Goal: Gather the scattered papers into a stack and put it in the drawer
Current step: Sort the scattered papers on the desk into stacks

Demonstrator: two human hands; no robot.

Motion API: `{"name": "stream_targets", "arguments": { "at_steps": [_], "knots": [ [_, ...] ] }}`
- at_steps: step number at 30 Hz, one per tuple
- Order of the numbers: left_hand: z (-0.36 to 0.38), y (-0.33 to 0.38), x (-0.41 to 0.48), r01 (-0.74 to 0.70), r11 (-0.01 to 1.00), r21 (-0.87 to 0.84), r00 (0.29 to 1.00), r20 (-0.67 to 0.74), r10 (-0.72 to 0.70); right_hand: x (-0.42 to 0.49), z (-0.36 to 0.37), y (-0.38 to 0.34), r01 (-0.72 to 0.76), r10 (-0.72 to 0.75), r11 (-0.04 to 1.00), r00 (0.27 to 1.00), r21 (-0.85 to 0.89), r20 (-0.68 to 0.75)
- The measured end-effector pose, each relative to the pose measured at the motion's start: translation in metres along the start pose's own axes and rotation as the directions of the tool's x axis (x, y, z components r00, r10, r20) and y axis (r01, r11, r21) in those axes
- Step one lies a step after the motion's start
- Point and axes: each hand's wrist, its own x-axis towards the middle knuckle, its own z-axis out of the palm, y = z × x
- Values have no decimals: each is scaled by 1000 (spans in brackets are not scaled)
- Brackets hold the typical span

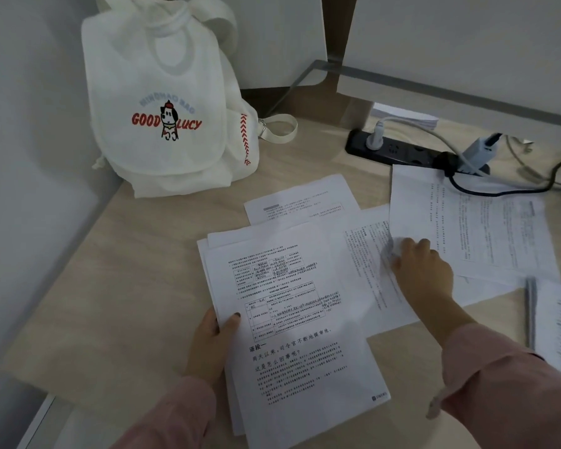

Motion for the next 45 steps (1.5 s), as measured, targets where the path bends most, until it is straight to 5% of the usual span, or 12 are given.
{"name": "stream_targets", "arguments": {
  "at_steps": [3, 8, 15, 17, 20, 22, 27, 33, 42, 45],
  "knots": [
    [0, -1, 0, -16, 1000, -9, 1000, 1, 16, 5, 0, 9, 40, -41, 997, 999, -73, -13],
    [-2, -6, 2, 1, 1000, -13, 1000, -12, -1, 7, -1, 23, -112, 163, 908, 982, 404, -94],
    [-2, -7, 1, 42, 997, -57, 999, 7, -42, -63, 1, 12, 118, 108, 839, 921, 531, -375],
    [-2, -7, 2, 41, 997, -59, 999, 2, -41, -84, -4, 12, 104, 128, 694, 956, 713, -264],
    [-1, -5, 2, 40, 996, -74, 999, -3, -40, -109, -20, 16, -71, 139, 183, 989, 980, 45],
    [-1, -4, 1, 56, 995, -88, 998, 4, -56, -122, -28, 19, -118, 113, 81, 988, 990, 108],
    [-3, -3, 1, 75, 990, -118, 997, 39, -71, -137, -27, 18, -91, -68, 120, 993, 989, 100],
    [-2, 0, 6, 195, 968, -156, 981, 56, -188, -126, -4, 16, -98, -246, 302, 953, 948, 177],
    [3, 4, -4, 17, 999, -50, 999, 41, -15, -122, 5, -10, -70, -406, 405, 880, 912, 247],
    [2, 2, -3, 20, 999, -48, 1000, 24, -19, -125, -1, -6, -130, -357, 382, 893, 915, 275]
  ]
}}
